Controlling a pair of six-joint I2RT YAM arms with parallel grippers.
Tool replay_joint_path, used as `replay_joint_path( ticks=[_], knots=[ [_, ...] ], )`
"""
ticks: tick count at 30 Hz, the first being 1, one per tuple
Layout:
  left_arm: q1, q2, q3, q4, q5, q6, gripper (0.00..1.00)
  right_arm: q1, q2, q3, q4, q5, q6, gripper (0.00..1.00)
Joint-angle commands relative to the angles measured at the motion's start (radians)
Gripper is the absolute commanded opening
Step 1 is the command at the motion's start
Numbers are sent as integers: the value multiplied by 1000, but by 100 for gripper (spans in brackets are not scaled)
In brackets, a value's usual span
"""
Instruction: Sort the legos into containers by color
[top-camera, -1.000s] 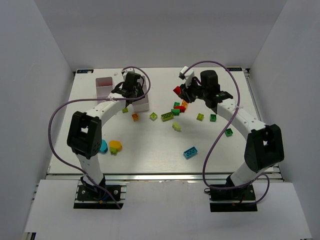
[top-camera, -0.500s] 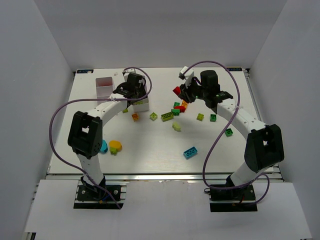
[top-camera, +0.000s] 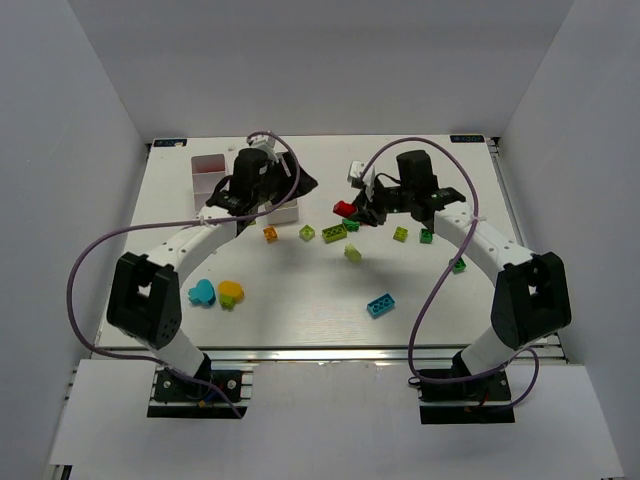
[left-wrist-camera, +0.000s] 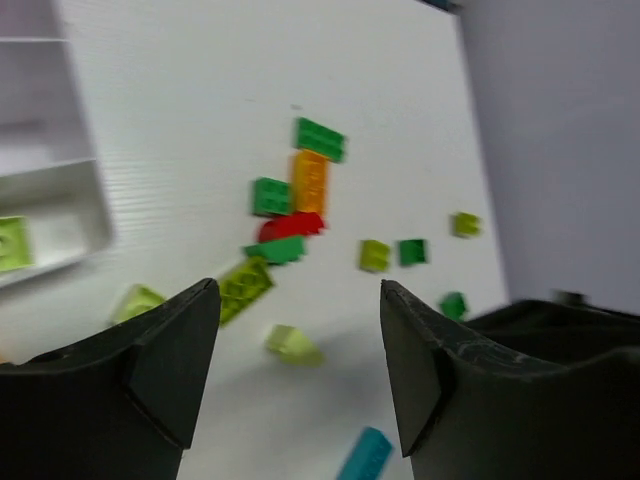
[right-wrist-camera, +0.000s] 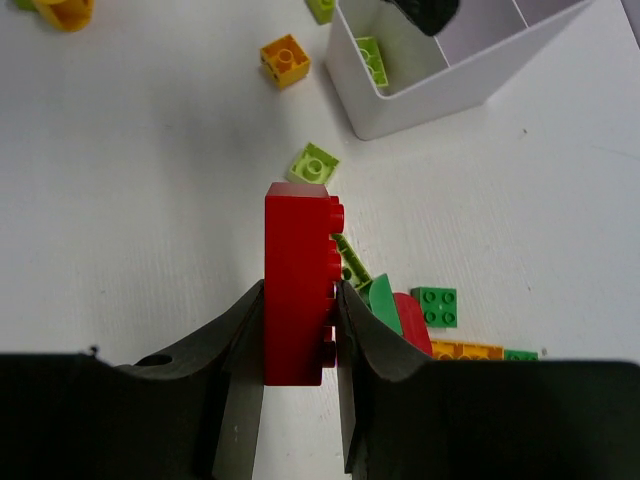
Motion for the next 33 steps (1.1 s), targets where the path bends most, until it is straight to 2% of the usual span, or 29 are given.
replay_joint_path(
  ticks=[1,5,8,15,28,33],
  knots=[
    [-4,-95,-119,221,299,-141,75,17,-47,-14,4,-71,-96,0],
    [-4,-141,-236,421,376,-240,77,27,-37,-6,14,-68,-91,0],
    [-4,-138,-273,474,423,-286,78,39,-37,-5,40,-63,-82,0],
    [-4,-126,-285,514,491,-313,78,51,-25,7,91,-45,-34,0],
    [-4,-100,-288,474,500,-298,77,59,-39,7,140,-43,6,0],
    [-4,-88,-280,477,497,-304,73,63,-39,6,148,-51,21,0]
  ],
)
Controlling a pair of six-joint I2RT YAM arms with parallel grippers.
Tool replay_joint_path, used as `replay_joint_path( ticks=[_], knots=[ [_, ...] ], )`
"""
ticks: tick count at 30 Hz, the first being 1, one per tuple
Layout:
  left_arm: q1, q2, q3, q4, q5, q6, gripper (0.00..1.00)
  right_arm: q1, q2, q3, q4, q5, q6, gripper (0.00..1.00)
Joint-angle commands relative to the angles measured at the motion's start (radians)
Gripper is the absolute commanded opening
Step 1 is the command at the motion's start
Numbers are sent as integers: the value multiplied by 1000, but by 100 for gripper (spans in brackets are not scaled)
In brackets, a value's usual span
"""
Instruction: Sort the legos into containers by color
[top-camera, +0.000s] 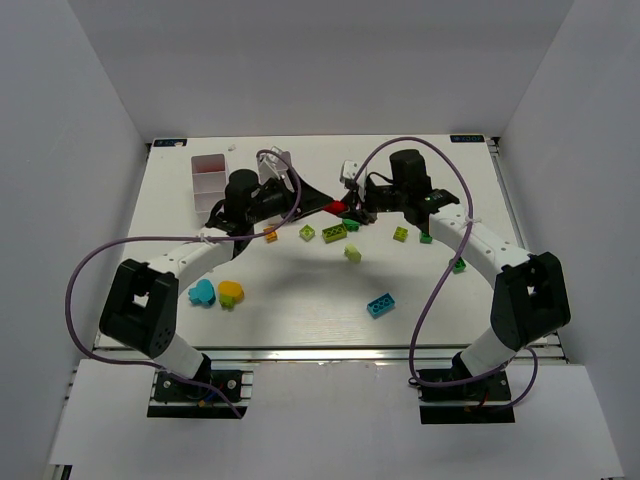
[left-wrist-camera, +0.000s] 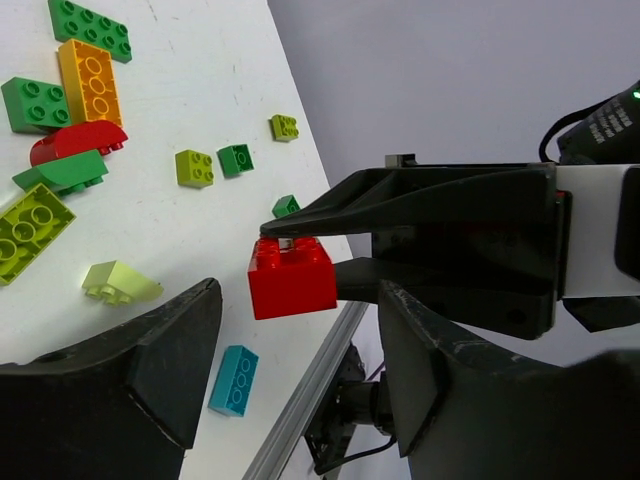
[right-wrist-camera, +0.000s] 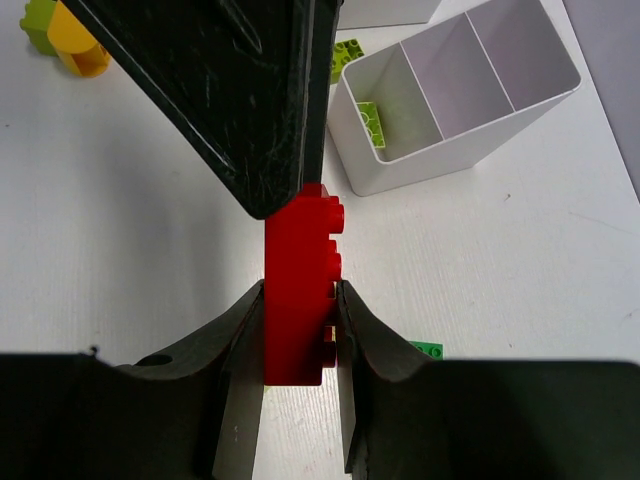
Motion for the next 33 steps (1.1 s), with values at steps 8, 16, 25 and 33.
replay_joint_path(
  ticks=[8,16,25,33],
  knots=[
    [-4,29,27,2,28,2,62,29,-24,19,77,-16,53,0],
    [-2,7,27,-17,-21,25,32,33,-25,12,80,7,73,43],
    [153,-80,50,-294,-195,128,1,30,-60,-52,154,189,104,89],
    [320,-139,226,-720,-544,275,0,-17,-61,-57,79,159,81,58]
  ],
)
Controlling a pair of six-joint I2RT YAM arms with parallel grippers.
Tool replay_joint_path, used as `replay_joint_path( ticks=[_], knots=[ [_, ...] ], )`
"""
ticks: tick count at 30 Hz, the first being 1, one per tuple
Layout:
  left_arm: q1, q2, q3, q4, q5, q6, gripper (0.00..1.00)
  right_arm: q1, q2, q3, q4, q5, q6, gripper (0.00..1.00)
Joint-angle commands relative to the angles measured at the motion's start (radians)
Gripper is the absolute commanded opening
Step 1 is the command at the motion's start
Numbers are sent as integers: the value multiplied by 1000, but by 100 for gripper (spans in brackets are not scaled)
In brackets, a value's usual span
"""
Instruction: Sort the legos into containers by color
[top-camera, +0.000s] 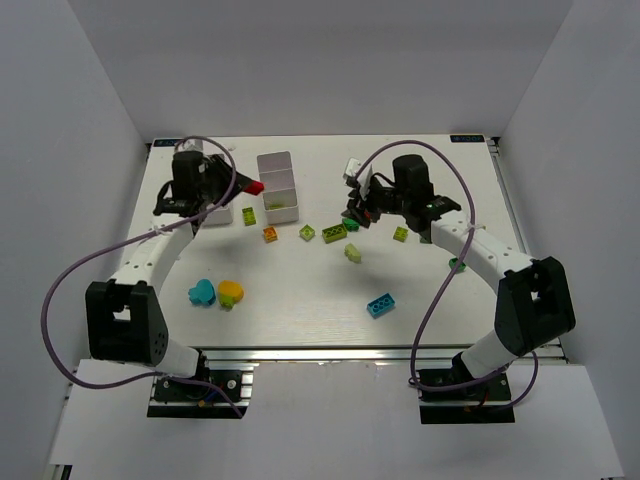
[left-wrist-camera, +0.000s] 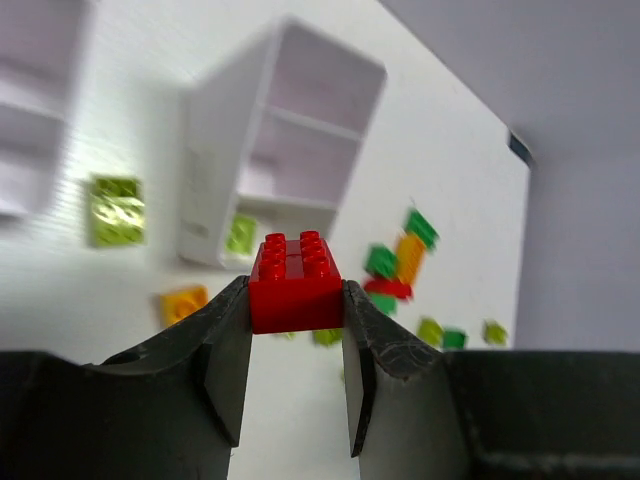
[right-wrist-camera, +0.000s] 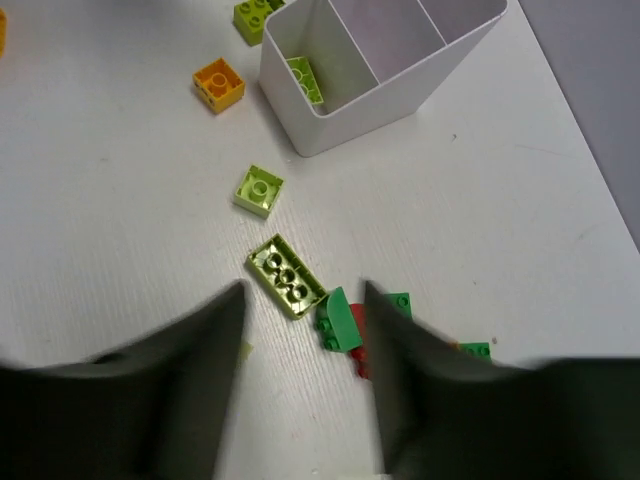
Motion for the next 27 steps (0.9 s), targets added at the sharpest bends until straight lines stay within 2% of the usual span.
replay_joint_path(
  ticks=[1,2,7,14,27],
  knots=[
    [22,-53,113,-218,-258,103,0,-35,-19,26,-49,-58,10,43],
    [29,-53,124,-235,-286,105,0,-39,-10,40,-58,-66,16,1],
    [57,-27,187,-209,-432,144,0,-50,-11,35,-60,-75,28,0],
    [69,65,256,-100,-538,238,0,-50,-8,39,-72,-79,25,0],
    [102,250,365,10,-518,315,0,-67,-23,22,-81,-74,21,0]
  ],
)
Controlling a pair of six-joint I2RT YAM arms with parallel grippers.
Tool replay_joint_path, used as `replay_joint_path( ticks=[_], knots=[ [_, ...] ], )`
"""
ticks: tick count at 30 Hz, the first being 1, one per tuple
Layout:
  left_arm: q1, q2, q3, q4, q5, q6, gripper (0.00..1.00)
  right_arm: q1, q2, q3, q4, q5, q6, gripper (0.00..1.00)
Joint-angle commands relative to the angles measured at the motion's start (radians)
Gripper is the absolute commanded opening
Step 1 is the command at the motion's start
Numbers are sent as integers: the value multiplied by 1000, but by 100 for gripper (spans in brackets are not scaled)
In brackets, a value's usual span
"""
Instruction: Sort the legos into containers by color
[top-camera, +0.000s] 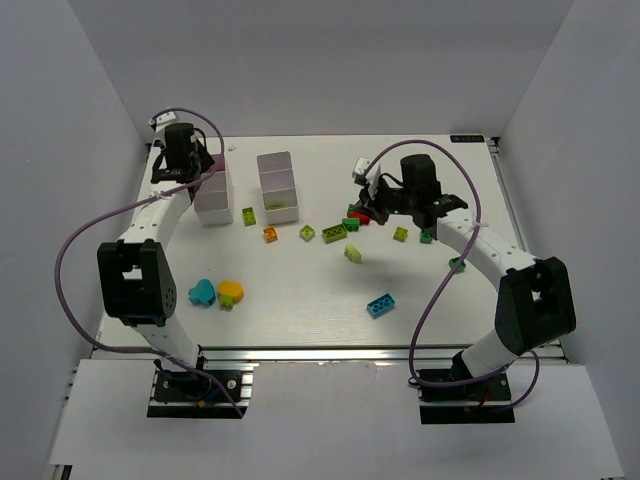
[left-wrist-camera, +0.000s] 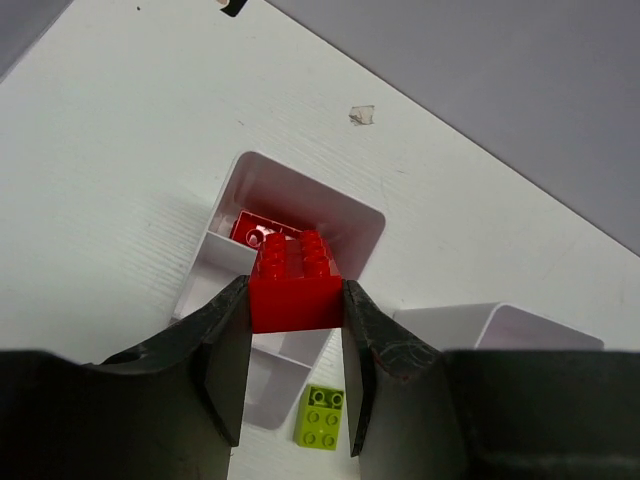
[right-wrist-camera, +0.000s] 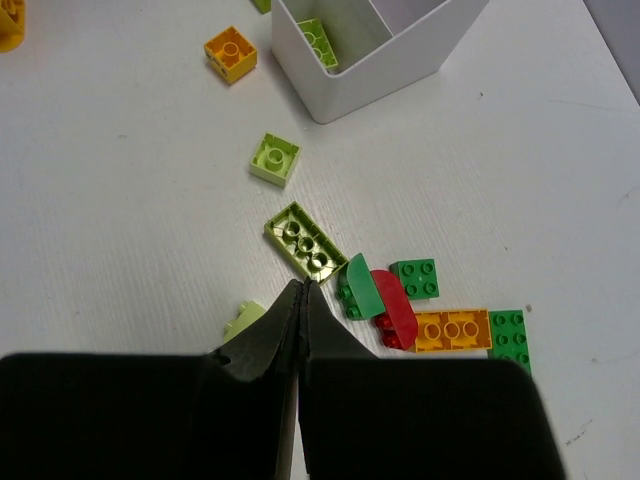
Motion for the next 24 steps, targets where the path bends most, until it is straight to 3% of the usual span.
replay_joint_path(
  ticks=[1,9,16,18,24],
  knots=[
    [12,22,73,37,4,35,0,-9,-22,22,0,-16,0,0],
    [13,117,159,30,42,78,0,-25,-22,29,-4,-18,0,0],
    [15,126,134,10,56,72,11,-40,-10,48,-12,-26,6,11],
    [15,126,130,7,60,72,12,-42,-10,49,-12,-24,7,25],
    [16,122,111,5,65,71,12,-42,-10,46,-7,-26,10,29]
  ],
)
